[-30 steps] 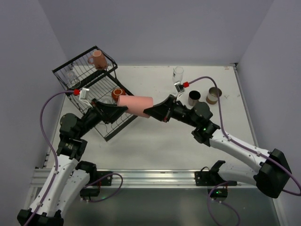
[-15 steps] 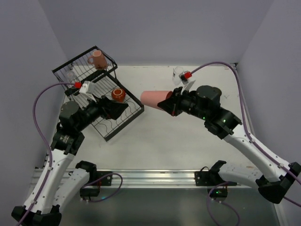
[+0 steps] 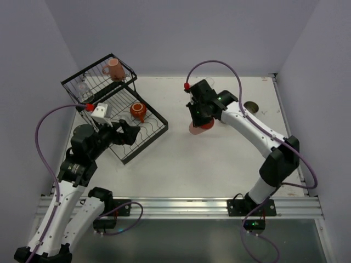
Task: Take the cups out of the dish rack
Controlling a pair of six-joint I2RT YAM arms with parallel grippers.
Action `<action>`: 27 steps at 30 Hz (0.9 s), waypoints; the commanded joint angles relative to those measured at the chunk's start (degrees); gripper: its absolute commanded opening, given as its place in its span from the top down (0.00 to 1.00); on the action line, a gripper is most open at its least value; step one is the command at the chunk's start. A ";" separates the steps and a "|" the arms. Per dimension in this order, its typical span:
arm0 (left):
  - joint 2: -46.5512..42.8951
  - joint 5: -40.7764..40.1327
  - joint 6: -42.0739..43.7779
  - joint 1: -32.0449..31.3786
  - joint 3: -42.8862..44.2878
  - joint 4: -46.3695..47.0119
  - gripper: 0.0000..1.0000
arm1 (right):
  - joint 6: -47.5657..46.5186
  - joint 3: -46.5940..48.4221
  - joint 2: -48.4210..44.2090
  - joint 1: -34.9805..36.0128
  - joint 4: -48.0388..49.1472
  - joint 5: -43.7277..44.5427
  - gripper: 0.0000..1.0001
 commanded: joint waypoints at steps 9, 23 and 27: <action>-0.33 -5.43 2.83 -3.34 -3.95 2.73 0.00 | -5.01 23.34 18.14 1.48 -14.44 9.10 1.00; -0.41 -9.31 3.45 -4.75 -4.65 2.73 0.00 | -6.59 27.75 27.64 2.36 -12.51 6.54 0.99; -0.15 -9.49 3.36 -4.75 -4.65 3.08 0.00 | -7.03 28.02 28.69 2.27 -12.07 6.46 0.94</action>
